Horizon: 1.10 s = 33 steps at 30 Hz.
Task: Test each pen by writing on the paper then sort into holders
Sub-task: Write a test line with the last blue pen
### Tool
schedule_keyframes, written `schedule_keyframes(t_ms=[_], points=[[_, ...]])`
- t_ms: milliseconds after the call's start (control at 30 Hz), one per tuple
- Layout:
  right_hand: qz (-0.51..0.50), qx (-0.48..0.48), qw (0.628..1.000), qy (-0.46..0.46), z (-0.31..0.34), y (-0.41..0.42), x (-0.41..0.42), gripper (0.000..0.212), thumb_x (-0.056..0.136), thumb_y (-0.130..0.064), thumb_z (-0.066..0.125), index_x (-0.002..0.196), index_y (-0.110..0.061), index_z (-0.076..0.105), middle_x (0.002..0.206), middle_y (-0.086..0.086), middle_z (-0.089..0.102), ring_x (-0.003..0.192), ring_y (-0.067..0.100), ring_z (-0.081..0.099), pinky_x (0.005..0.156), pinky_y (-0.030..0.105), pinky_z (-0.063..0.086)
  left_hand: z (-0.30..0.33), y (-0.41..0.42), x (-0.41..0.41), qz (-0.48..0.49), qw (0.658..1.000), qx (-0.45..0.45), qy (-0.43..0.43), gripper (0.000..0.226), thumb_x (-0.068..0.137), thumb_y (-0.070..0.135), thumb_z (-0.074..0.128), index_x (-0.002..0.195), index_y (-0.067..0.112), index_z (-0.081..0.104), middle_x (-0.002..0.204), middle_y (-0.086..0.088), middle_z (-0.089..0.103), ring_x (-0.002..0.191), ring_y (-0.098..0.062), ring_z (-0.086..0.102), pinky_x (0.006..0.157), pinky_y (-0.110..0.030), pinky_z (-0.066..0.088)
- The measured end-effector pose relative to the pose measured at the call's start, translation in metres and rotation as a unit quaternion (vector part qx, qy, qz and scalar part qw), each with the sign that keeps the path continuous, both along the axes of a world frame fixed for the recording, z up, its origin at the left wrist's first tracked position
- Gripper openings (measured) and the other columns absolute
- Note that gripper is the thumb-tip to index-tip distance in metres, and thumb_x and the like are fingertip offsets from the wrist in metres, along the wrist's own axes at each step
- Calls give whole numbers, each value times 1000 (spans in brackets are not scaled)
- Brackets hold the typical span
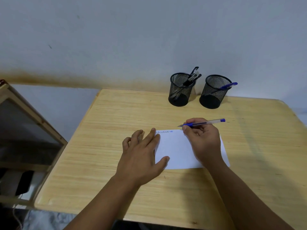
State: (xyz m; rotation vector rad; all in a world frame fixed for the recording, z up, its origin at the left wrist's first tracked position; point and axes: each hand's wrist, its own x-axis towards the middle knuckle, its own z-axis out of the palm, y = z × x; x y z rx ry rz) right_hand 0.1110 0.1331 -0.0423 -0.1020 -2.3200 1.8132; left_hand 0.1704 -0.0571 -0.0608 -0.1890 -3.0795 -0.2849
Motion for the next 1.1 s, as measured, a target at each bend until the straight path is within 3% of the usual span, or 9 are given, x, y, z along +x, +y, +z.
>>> schedule_keyframes(t_ms=[300, 433, 600, 800, 1100], points=[[-3, 177, 983, 39, -19, -1, -13, 13, 85, -19, 75, 89, -8, 70, 74, -1, 70, 72, 12, 68, 69, 21, 52, 1, 1, -3, 2, 1000, 9, -6, 78, 83, 73, 30, 150, 33, 29, 163, 17, 16, 147, -21, 10, 110, -45, 11], [-5, 173, 985, -7, -19, 2, -14, 12, 88, -27, 71, 88, -15, 69, 72, -7, 71, 71, 6, 68, 68, 21, 52, 2, 1, -3, 0, 1000, 16, -7, 79, 82, 73, 32, 150, 32, 32, 162, 17, 19, 145, -21, 13, 109, -44, 13], [-7, 175, 983, -50, -18, -2, -13, 12, 88, -36, 69, 88, -25, 67, 74, -16, 68, 72, -4, 64, 62, 7, 40, 0, 1, -6, -2, 1000, 4, -12, 79, 81, 73, 35, 148, 31, 35, 160, 16, 24, 143, -23, 20, 104, -43, 13], [-9, 178, 983, -50, -17, -3, -13, 8, 87, -36, 70, 85, -29, 65, 71, -21, 64, 77, -15, 59, 62, 10, 38, 0, 2, -7, -2, 1000, -3, -18, 77, 80, 72, 41, 143, 29, 45, 156, 13, 35, 136, -21, 34, 98, -41, 16], [-2, 187, 981, -55, -16, -3, -13, 9, 88, -35, 70, 89, -27, 67, 71, -24, 61, 68, -7, 59, 60, 8, 37, 2, 3, -7, 3, 1000, -10, -26, 76, 79, 71, 42, 142, 30, 45, 156, 14, 35, 136, -21, 35, 97, -43, 17]])
